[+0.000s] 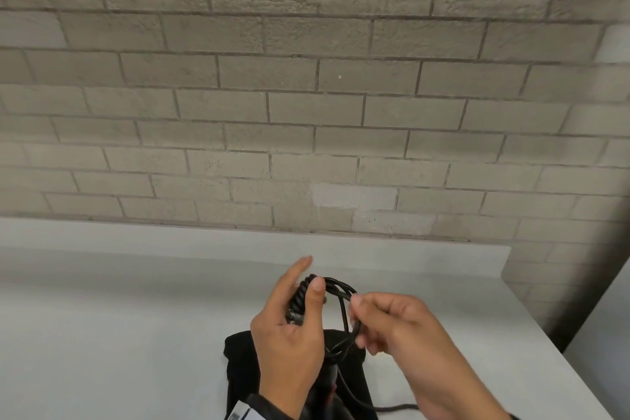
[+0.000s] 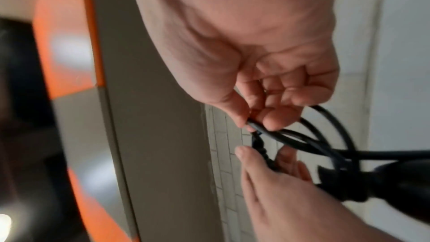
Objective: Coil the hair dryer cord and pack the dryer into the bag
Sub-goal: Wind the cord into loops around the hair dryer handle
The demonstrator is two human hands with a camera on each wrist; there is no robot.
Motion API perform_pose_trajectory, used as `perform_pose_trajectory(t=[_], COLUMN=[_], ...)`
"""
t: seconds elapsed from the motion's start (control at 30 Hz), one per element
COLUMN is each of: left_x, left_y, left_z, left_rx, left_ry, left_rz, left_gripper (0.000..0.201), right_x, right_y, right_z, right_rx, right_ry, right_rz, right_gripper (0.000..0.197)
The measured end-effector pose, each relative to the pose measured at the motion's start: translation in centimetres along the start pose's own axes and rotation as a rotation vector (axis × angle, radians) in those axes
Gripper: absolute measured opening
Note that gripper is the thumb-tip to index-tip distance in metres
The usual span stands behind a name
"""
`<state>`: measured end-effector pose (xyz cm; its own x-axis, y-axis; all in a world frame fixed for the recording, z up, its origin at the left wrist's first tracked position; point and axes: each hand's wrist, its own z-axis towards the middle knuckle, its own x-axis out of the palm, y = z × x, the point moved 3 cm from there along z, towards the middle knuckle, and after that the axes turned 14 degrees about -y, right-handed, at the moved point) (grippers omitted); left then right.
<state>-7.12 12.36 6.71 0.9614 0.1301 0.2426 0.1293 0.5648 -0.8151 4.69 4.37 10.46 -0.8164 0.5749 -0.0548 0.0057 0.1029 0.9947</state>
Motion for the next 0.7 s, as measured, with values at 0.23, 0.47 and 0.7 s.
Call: perform_pose_trajectory(t=[0.23, 0.47, 0.7], left_x=[0.2, 0.9, 1.0], left_y=[0.0, 0.0, 0.0], left_z=[0.3, 0.2, 0.1], left_rx=[0.093, 0.111, 0.080], left_ry=[0.240, 0.291, 0.246], left_rz=[-0.005, 0.026, 0.033], left_gripper=[0.023, 0.012, 0.012], right_x=[-0.8, -0.5, -0.1], right_y=[-0.7, -1.9, -6.1], right_z=[1.5, -0.1, -2.4], right_rx=[0.654, 0.437, -0.434], right_ry=[0.296, 0.177, -0.154], right_rz=[0.807, 0.897, 0.046], right_gripper=[0.020, 0.036, 0.038])
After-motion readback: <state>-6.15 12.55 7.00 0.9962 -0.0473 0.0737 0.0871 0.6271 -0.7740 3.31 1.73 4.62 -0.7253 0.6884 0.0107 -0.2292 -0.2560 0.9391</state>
